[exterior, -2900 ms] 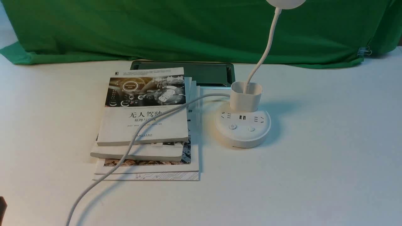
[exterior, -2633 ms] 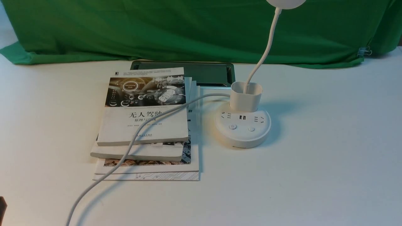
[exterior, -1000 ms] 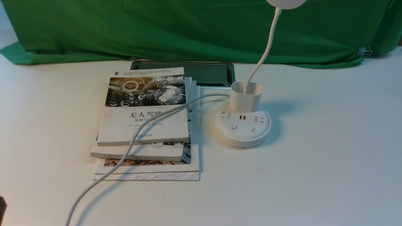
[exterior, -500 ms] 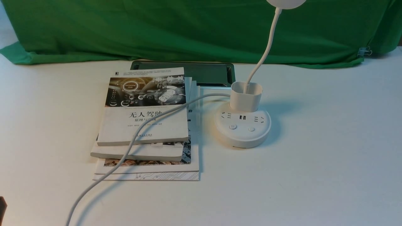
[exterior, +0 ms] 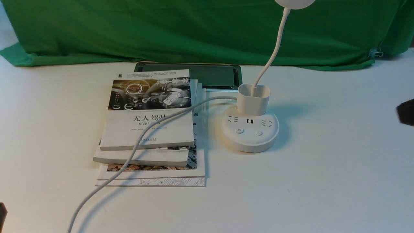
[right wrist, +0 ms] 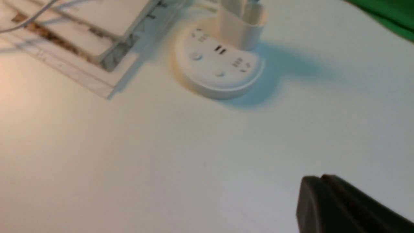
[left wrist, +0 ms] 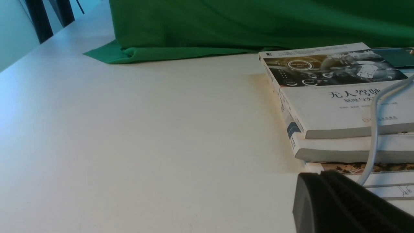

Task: Turn on the desk lamp on the white desktop with your hand.
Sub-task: 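Press the button on the base of the white desk lamp with the right gripper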

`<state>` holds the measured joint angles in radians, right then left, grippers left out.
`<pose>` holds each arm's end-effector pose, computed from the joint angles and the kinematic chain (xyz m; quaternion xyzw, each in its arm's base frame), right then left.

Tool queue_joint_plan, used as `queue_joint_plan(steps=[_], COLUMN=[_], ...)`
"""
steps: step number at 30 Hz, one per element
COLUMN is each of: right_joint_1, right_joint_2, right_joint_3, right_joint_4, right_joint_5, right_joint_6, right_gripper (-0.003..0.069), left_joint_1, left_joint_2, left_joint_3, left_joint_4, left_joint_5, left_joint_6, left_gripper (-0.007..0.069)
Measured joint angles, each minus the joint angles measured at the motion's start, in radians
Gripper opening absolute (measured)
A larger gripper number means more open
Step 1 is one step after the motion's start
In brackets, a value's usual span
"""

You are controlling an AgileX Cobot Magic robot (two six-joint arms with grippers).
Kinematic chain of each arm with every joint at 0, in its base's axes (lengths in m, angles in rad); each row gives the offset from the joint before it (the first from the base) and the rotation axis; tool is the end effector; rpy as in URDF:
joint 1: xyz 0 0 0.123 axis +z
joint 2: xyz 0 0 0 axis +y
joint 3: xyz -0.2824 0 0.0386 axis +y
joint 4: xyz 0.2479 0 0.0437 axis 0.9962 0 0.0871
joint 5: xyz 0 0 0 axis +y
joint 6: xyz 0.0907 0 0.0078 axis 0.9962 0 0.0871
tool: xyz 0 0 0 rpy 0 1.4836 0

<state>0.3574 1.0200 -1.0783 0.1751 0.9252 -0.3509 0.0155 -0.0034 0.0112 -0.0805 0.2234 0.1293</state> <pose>0.1778 0.0799 0.3789 -0.2985 0.8697 0.0860 0.3836 0.0558 -0.0008 0.1893 0.0192 0.7557 0.0150 0.6545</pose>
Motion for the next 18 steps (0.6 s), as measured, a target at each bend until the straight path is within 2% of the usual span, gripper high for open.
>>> queue_joint_plan(steps=[6,15,18], right_joint_1=[0.091,0.102,0.102], right_joint_2=[0.239,0.543,0.64], right_joint_3=[-0.102,-0.218,-0.237], right_joint_4=[-0.001,-0.004,-0.004], right_joint_5=[0.002,-0.012,-0.07], right_joint_6=[-0.004,0.014,0.014], right_gripper=[0.0027,0.0027,0.0029], left_joint_1=[0.0,0.0,0.0], left_joint_2=[0.0,0.0,0.0], left_joint_3=[0.0,0.0,0.0], left_joint_4=[0.0,0.0,0.0], left_joint_5=[0.0,0.0,0.0], left_joint_6=[0.0,0.0,0.0], left_gripper=[0.0021,0.0021,0.0021])
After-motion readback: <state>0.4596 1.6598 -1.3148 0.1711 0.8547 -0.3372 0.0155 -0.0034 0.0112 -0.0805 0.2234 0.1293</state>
